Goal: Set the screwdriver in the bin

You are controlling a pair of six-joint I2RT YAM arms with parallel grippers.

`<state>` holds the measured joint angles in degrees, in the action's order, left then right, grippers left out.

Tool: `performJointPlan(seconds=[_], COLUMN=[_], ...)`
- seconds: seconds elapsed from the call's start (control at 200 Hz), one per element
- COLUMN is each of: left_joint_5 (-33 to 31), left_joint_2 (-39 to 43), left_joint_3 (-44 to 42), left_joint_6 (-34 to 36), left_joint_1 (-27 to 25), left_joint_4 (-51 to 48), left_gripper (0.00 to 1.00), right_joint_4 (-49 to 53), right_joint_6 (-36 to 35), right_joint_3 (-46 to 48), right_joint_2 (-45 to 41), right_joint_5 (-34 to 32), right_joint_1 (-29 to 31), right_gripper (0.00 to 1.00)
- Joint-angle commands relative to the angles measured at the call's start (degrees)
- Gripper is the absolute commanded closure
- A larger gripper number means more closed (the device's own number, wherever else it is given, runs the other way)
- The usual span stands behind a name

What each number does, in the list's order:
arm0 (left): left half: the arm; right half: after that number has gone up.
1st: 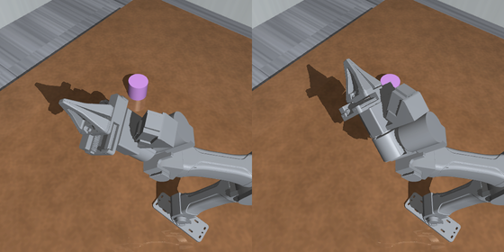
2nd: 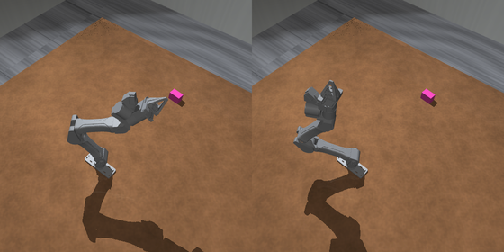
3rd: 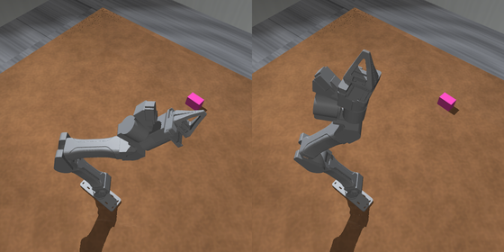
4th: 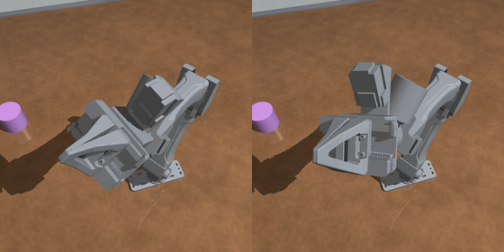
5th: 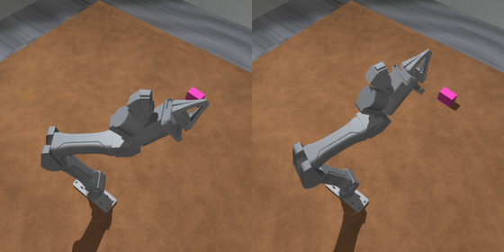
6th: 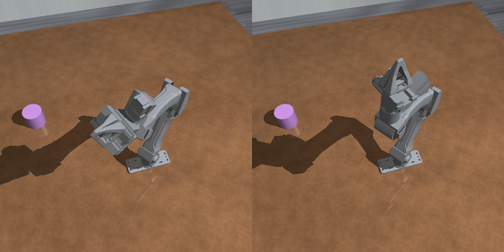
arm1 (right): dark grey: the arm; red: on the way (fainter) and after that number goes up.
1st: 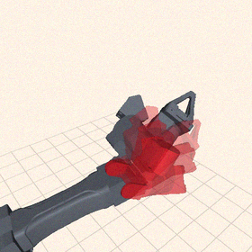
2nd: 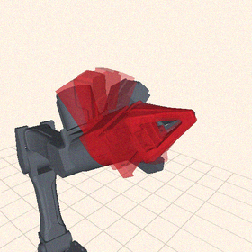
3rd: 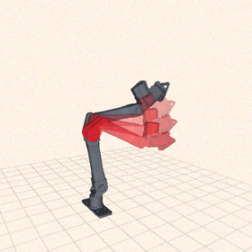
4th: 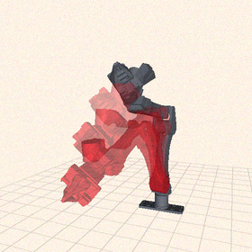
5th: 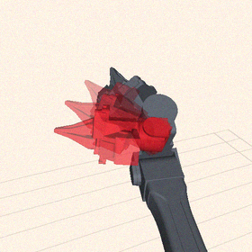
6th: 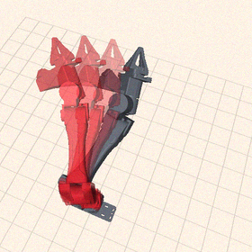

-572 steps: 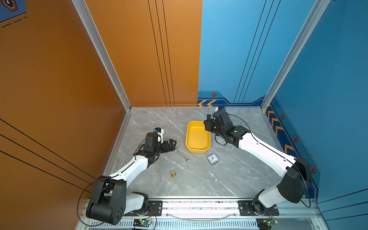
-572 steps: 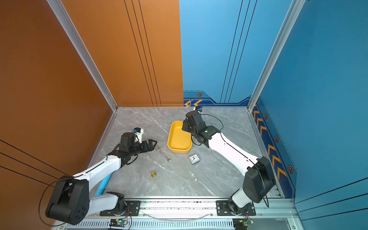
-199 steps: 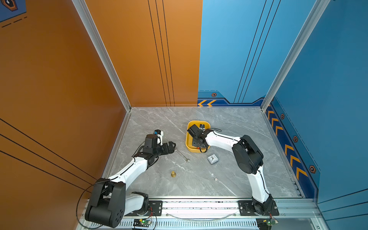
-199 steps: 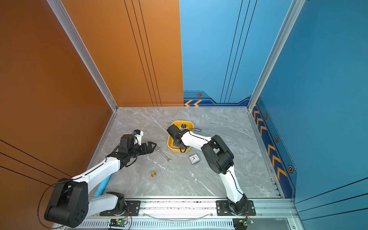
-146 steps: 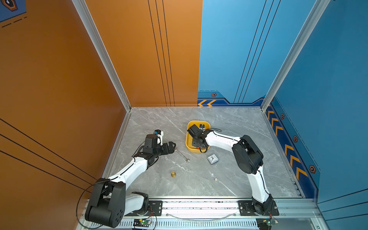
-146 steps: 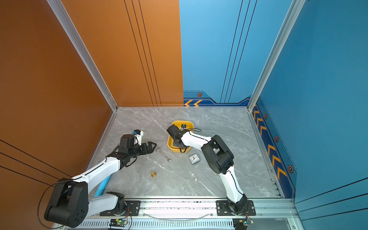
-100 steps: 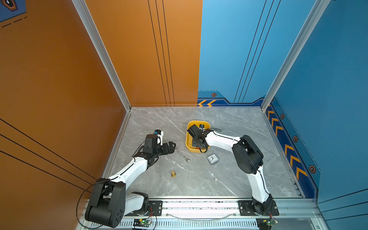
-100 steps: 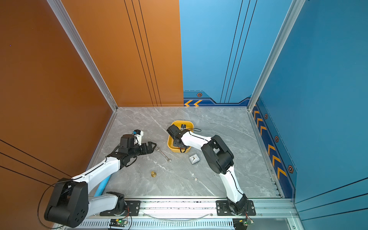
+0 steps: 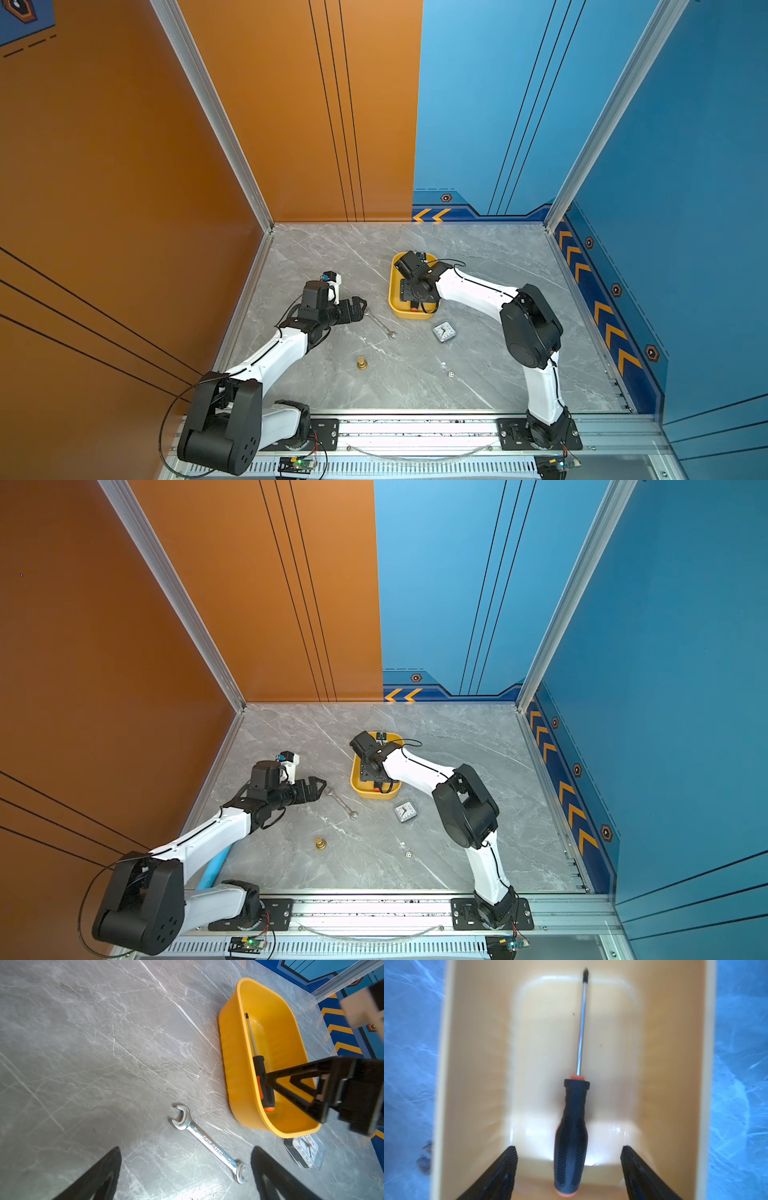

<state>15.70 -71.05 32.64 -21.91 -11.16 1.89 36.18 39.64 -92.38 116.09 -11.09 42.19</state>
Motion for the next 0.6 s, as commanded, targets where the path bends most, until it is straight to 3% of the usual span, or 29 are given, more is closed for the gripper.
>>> performJointPlan(seconds=[0.0,0.145,0.315,0.456,0.596], left_joint_5=[0.44,0.44,-1.03,1.71,0.81], left_joint_2=[-0.40,-0.38,0.36,2.67,3.68], left_joint_3=[1.14,1.38,1.10,-0.66,-0.62], left_joint_6=[1.40,1.43,2.61,2.11,1.25], left_joint_1=[0.46,0.56,0.42,0.34,0.23], left_joint_4=[-1.36,-1.63,-0.72,6.54,10.24], left_gripper=[0.02,0.02,0.02,0.02,0.02], right_joint_4=[6.09,8.62,8.75,7.17,-0.73], right_joint_6=[-6.13,-11.09,-21.32,-29.94,-32.44], right_joint_3=[-3.81,-3.79,0.60,7.09,16.51], right_joint_2=[-4.59,-9.33,-17.33,-23.52,-30.79], right_joint_5=[3.83,11.09,14.19,17.44,21.69], right_joint_1=[-0.76,-2.84,-5.37,-9.01,-14.37], right_gripper=[0.21,0.20,0.18,0.09,0.06])
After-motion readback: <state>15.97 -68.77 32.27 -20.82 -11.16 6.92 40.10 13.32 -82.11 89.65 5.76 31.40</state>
